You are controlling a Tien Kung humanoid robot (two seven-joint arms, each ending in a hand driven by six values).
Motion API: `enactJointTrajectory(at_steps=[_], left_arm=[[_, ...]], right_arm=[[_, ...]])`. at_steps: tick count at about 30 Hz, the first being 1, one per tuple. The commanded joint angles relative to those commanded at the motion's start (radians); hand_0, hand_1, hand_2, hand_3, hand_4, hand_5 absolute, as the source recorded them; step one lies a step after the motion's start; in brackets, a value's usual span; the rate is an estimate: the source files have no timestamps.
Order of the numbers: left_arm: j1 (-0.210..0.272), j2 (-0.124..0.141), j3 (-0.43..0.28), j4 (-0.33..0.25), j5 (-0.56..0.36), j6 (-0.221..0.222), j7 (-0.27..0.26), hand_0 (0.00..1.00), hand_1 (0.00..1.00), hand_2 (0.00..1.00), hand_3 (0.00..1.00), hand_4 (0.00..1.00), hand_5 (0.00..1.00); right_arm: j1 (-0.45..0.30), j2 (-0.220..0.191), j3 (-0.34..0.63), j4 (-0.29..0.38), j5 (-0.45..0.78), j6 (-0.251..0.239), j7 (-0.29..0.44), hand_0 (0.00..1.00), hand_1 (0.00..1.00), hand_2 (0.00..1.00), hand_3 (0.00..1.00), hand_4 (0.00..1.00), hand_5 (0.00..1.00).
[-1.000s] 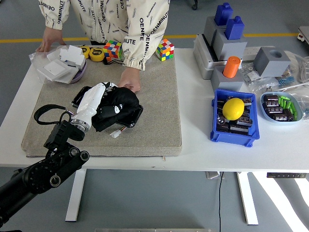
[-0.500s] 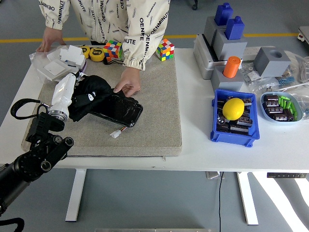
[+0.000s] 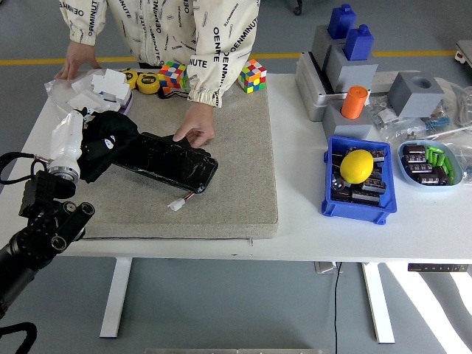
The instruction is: Pick the rag up,wipe the panel,place it on the desk
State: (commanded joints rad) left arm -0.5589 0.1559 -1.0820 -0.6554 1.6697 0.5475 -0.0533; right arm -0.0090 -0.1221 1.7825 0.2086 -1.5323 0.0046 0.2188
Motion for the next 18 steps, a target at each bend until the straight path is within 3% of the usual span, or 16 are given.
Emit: enactJointTrajectory(at_steps=[11,18], left_arm=[[0.016,0.004,0.062,-0.061,-0.029,-0.006,0.004,0.274,0.322,0.327,0.57,0.654,0.002],[0.032,0.011,0.16,-0.141,-0.064,-0.008,0.014,0.274,0.322,0.327,0.57,0.654,0.002]], right_arm=[[-0.002,0.001,0.004,0.0,-0.003,0.0,0.0,0.522,0.558,0.49,0.522,0.886,0.359],[-0.002,0.004,0.007,0.001,-0.003,0.001,0.0,0.522,0.559,0.49,0.522,0.886,0.36]])
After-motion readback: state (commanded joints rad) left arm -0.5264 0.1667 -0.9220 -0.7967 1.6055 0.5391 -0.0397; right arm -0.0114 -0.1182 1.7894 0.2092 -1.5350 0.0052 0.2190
